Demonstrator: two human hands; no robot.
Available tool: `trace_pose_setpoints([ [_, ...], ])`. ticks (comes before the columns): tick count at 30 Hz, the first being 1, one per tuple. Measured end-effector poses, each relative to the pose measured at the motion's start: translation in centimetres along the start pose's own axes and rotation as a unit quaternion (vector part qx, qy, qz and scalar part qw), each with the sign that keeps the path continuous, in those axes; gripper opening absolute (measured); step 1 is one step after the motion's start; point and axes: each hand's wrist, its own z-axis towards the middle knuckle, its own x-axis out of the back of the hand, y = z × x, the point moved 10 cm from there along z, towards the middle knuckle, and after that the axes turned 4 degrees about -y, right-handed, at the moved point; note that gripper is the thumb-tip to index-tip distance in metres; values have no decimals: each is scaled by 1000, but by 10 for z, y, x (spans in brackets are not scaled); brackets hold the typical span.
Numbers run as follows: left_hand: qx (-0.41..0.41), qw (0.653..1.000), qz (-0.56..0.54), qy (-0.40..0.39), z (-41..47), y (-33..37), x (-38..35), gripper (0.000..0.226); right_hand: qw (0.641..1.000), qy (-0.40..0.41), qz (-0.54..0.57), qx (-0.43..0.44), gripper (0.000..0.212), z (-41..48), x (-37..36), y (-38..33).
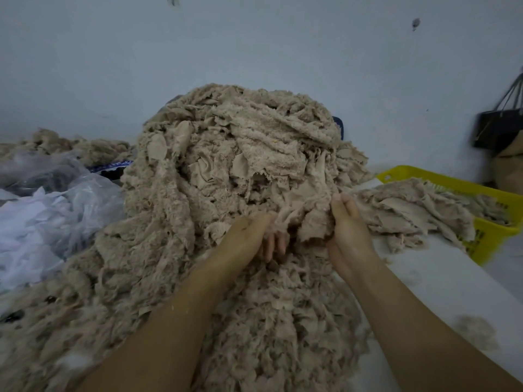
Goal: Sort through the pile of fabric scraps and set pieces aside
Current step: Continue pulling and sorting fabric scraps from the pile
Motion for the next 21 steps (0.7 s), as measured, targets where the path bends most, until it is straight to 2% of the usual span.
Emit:
trace_pose_setpoints([
  [1, -12, 1000, 18, -2, -2, 4, -3, 71, 1000, -6, -13, 16, 18, -1, -4, -2],
  [3, -55, 995, 69, 41, -2, 15, 5, 66, 998, -14, -40, 35, 18, -2, -8, -4],
  [6, -106, 966, 192, 137, 0, 29, 18, 29, 988, -17, -132, 77, 21, -10, -14, -13],
  [7, -107, 965, 202, 130, 1, 28, 16, 16, 982, -20, -164, 92, 26, -13, -18, -15],
  [10, -91, 957, 268, 60, 9, 13, -2, 46, 967, -41, -219, 122, 31, -23, -36, -19],
  [11, -89, 946, 310, 46, 11, 9, -7, 43, 964, -58, -224, 130, 34, -26, -42, -20],
  [13, -76, 936, 339, 65, 12, 5, -3, 19, 958, -80, -234, 142, 38, -33, -49, -22],
  [14, -61, 948, 295, 98, 12, 2, 8, 15, 958, -73, -239, 140, 44, -35, -49, -23],
  [16, 3, 969, 133, 210, 4, -12, 43, 30, 969, -24, -224, 104, 67, -34, -34, -23],
  [17, 37, 960, 21, 277, -4, -23, 62, 33, 975, 19, -203, 88, 68, -31, -20, -25],
  [19, 85, 904, -201, 369, -17, -51, 85, 29, 981, 101, -153, 61, 54, -26, 8, -27],
  [21, 92, 855, -339, 382, -23, -62, 90, 33, 977, 145, -147, 61, 48, -24, 24, -29],
])
